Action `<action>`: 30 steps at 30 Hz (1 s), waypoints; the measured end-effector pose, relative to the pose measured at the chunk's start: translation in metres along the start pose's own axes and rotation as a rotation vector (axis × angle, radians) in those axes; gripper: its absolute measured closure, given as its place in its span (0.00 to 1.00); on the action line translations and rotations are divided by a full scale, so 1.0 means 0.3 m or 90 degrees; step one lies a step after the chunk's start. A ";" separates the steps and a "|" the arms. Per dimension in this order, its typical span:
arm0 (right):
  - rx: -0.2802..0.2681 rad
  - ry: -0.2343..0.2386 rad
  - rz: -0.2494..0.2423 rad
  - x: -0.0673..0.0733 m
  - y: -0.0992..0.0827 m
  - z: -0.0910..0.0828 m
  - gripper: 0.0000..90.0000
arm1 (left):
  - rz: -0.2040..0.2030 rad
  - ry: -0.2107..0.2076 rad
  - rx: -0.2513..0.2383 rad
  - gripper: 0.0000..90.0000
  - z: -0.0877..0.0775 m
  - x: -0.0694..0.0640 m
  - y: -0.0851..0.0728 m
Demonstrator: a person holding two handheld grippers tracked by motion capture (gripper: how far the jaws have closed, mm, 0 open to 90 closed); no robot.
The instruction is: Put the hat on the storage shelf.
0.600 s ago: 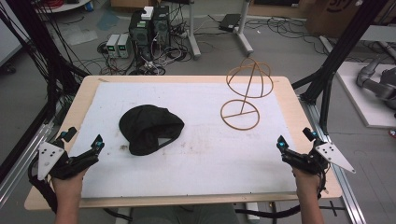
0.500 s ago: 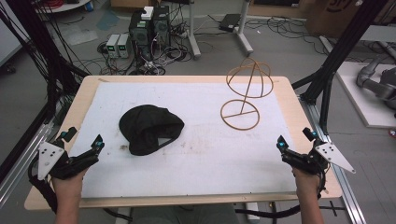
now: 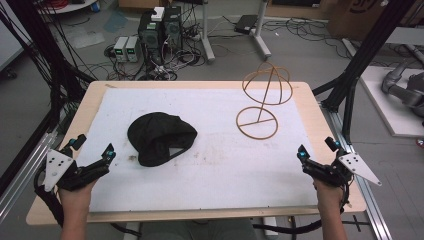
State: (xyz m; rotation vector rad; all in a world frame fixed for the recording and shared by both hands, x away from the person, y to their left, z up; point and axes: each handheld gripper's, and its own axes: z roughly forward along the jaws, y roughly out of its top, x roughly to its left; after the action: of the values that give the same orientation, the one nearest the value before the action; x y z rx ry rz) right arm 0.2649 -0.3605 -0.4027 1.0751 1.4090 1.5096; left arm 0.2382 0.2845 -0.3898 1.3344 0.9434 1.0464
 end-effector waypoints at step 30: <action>-0.005 0.001 0.012 -0.004 0.005 -0.009 0.02 | 0.096 -0.139 0.085 0.15 0.201 -0.189 0.043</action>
State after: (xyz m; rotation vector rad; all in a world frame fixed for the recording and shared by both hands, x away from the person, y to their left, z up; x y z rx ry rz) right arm 0.2628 -0.3626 -0.4013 1.0856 1.3972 1.5283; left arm 0.2792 0.2127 -0.3778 1.6155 0.7685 0.9395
